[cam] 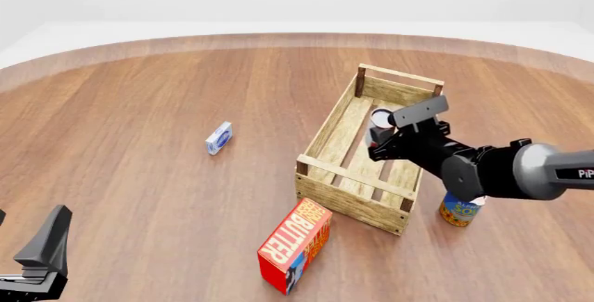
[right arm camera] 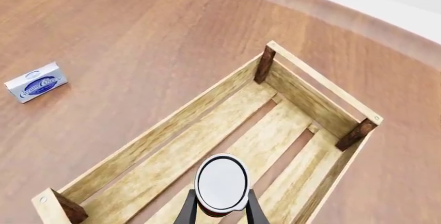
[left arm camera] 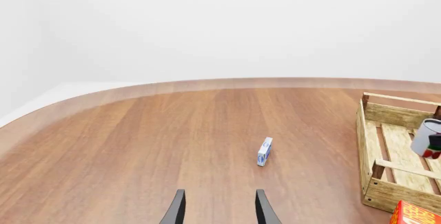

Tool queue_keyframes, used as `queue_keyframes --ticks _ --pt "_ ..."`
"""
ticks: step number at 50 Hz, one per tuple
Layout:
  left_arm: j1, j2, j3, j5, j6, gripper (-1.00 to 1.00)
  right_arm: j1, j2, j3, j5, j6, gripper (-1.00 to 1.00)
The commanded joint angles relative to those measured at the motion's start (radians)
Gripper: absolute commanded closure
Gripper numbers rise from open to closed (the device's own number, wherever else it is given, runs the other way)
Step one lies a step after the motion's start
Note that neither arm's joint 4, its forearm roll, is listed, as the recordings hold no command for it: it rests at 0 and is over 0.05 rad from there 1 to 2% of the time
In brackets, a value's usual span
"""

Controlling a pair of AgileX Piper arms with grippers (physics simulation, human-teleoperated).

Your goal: Pick up the tomato sauce, and put it in the wooden tray.

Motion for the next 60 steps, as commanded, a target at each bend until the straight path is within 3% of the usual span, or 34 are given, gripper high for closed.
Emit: queue_keyframes --ticks 1,60 --pt "0.000 0.000 0.000 0.000 0.000 -1.00 -0.009 0.008 0.002 -0.010 0.014 1.00" --pt "0.000 0.000 0.000 0.000 0.000 -1.00 -0.014 0.059 -0.006 -0.035 0.023 1.00"
